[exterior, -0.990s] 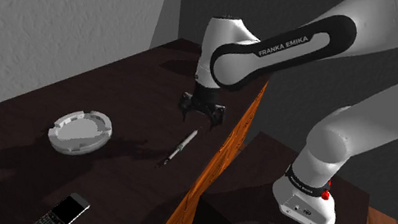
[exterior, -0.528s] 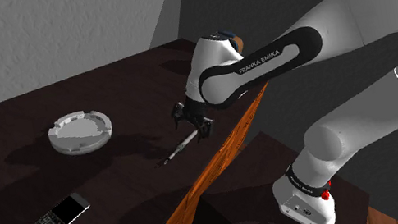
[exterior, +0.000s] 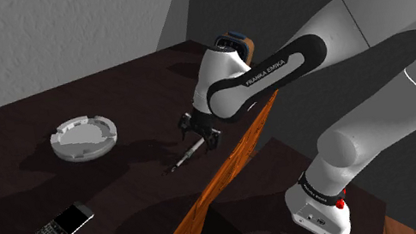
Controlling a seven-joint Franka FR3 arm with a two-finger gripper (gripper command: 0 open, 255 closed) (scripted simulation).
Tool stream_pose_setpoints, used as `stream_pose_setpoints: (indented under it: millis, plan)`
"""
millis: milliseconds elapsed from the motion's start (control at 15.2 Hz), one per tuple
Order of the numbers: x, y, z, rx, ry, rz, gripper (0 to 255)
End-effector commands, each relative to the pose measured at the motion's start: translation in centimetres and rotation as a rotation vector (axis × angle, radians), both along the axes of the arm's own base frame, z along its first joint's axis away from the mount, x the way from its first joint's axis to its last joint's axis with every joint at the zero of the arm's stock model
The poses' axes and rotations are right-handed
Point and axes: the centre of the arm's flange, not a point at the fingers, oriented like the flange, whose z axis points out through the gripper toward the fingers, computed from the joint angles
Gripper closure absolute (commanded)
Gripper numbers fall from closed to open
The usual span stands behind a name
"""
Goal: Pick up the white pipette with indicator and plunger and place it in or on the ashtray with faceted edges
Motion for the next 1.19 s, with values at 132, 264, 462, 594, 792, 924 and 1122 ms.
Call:
stream_pose_setpoints:
  millis: [132,264,462,594,792,924,1122]
  plan:
    - [0.0,0.0,0.0,0.0,0.0,0.0,0]
    - [0.0,0.0,0.0,0.0,0.0,0.0,255]
    - [0.0,0.0,0.0,0.0,0.0,0.0,255]
    - [0.0,0.0,0.0,0.0,0.0,0.0,255]
    - [0.0,0.0,0.0,0.0,0.0,0.0,255]
    - [0.0,0.0,1.0,0.0,0.0,0.0,255]
    - [0.0,0.0,2.6,0.0,0.0,0.0,255]
